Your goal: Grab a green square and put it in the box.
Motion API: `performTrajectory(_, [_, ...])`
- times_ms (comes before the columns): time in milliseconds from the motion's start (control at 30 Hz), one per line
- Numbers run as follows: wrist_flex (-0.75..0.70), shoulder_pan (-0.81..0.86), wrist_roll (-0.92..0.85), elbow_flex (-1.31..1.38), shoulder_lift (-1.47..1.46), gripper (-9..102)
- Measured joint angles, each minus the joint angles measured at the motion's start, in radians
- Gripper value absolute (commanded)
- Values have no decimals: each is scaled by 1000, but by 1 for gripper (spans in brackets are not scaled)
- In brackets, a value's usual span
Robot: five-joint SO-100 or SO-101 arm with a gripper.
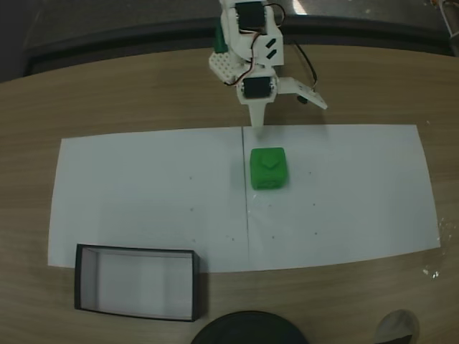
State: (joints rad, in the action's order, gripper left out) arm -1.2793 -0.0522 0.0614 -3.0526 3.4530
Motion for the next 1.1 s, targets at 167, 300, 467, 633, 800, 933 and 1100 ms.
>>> performTrajectory(167, [0,0,0,0,0,0])
performTrajectory(300, [0,0,0,0,0,0])
performTrajectory(467, [0,0,0,0,0,0])
performTrajectory(633, [0,0,0,0,0,0])
performTrajectory(800, [0,0,0,0,0,0])
performTrajectory(933, [8,3,0,0,0,0])
performTrajectory(1100, [207,44,-6,0,0,10])
